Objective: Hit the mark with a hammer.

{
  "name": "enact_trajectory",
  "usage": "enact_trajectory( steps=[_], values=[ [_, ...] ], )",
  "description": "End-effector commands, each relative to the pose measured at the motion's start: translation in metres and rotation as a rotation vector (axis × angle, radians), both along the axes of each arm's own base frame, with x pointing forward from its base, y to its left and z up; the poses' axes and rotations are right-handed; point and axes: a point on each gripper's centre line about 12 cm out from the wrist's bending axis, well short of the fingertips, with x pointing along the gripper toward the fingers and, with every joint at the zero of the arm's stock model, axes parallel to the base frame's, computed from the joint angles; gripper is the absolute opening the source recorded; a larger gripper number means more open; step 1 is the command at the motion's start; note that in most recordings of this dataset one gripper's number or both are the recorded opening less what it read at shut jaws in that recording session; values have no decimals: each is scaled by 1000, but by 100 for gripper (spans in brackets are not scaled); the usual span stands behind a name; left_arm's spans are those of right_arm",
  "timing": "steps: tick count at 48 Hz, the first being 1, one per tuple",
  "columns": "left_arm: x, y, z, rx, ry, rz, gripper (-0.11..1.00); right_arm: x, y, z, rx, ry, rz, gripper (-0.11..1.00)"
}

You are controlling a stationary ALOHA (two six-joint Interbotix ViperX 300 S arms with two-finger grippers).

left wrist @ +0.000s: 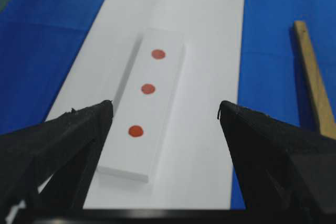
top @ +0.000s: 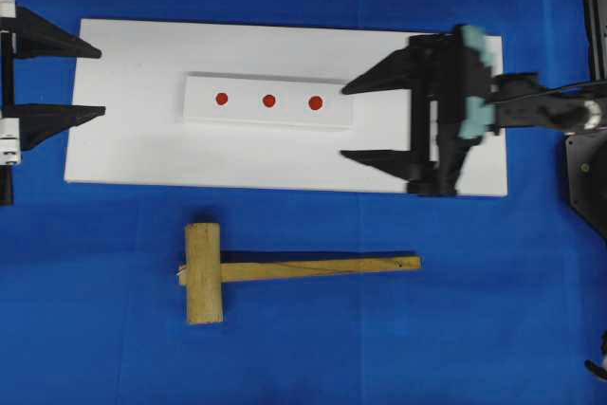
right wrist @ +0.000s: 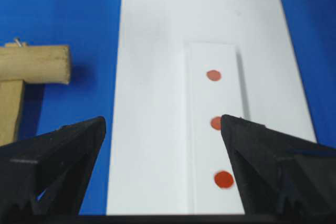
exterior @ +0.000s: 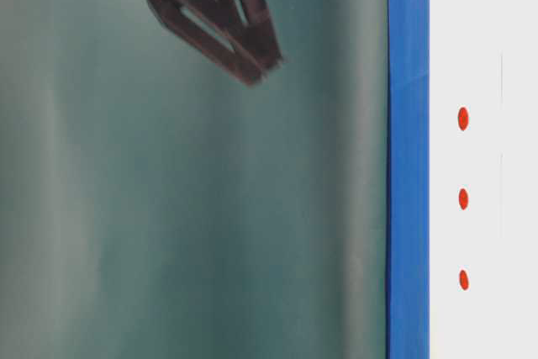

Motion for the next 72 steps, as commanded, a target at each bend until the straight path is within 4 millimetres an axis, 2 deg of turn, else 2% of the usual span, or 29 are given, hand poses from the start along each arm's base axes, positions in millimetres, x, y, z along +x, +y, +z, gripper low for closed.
enact_trajectory(
  steps=[1, 8, 15, 28, 41, 53, 72],
  values=[
    [-1, -3, 7, 6, -24, -16, 79, -15, -1, 13, -2, -48, -1, 82],
    [-8, -8, 10, 10, -42, -37, 79, -44, -1, 18, 0, -95, -3, 82],
    [-16, -11, 12, 15, -60, -51, 79, -67, -2, 14, -1, -116, -7, 82],
    [-31, -16, 1, 48, -55, -81, 79, -107, 0, -17, 8, -97, 3, 82],
    [-40, -23, -22, 64, -5, -125, 79, -138, 1, -46, 44, -92, -3, 82],
    [-44, -23, -32, 64, -3, -127, 79, -153, -3, -59, 41, -109, -37, 82],
    [-45, -23, -36, 64, -3, -127, 79, -154, -4, -60, 40, -114, -49, 81]
  ],
)
